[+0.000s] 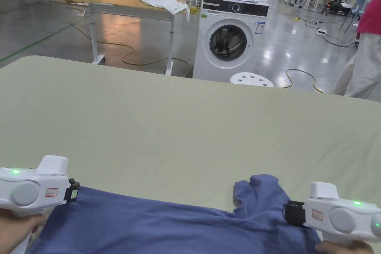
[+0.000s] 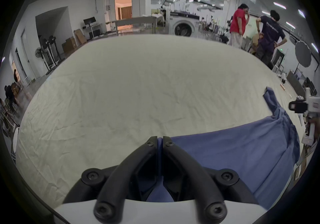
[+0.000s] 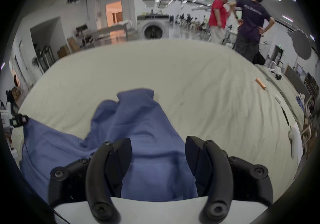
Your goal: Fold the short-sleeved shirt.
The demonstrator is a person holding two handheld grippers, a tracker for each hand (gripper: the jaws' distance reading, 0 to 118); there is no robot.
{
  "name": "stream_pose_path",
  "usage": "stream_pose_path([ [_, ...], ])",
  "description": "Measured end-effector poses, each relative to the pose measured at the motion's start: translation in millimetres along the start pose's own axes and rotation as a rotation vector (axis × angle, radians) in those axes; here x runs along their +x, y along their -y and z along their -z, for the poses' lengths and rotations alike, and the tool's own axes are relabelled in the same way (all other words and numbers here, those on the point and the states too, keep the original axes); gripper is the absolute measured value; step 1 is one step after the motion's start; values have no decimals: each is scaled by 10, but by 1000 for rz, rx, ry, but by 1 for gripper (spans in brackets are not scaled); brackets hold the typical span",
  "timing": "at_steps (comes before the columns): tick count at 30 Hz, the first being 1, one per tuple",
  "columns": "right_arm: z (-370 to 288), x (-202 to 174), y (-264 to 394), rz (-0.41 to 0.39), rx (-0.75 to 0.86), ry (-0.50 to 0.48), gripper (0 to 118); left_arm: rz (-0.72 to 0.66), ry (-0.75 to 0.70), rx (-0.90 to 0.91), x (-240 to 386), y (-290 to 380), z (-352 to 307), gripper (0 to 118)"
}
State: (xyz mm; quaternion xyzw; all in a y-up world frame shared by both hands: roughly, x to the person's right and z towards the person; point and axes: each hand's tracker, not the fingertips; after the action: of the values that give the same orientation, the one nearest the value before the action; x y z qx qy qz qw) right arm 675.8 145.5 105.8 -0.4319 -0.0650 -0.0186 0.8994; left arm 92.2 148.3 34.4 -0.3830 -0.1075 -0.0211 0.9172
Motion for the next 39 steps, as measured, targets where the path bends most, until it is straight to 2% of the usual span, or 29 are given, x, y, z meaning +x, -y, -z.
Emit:
stream_pose_path([
  [1,89,16,-31,-3,-37,-27,70,-1,4,17,11,13,-65,1],
  [4,372,53,-64,54,-103,-81,70,-13,13,50,19,52,-211,1],
  [6,506,19,-46,-7,-154,-44,66,-12,15,62,41,93,-288,1],
  [8,496,-27,-9,-45,-114,-25,55,-8,15,74,40,128,-323,1],
  [9,489,-44,-5,-44,-111,-34,49,-9,16,75,38,147,-345,1],
  [10,480,-28,-10,-37,-105,-53,37,-13,17,78,34,164,-366,1],
  [11,478,-2,-13,-19,-98,-72,5,-21,18,85,-40,161,-317,1],
  [12,478,13,-12,15,-102,-115,1,-24,19,87,-55,173,-324,1],
  [13,438,10,-1,4,-104,-76,1,-26,19,88,-67,183,-335,1],
  [20,-245,94,80,35,38,-112,1,-58,37,141,-142,260,-633,1],
  [28,-1395,71,437,-15,165,-105,1,-72,90,208,-258,477,-1236,1],
  [34,-1888,52,910,-42,141,-97,1,-93,121,195,-301,880,-1612,1],
  [39,-1958,40,1404,-73,48,-76,1,-79,130,87,-279,1350,-1733,1],
])
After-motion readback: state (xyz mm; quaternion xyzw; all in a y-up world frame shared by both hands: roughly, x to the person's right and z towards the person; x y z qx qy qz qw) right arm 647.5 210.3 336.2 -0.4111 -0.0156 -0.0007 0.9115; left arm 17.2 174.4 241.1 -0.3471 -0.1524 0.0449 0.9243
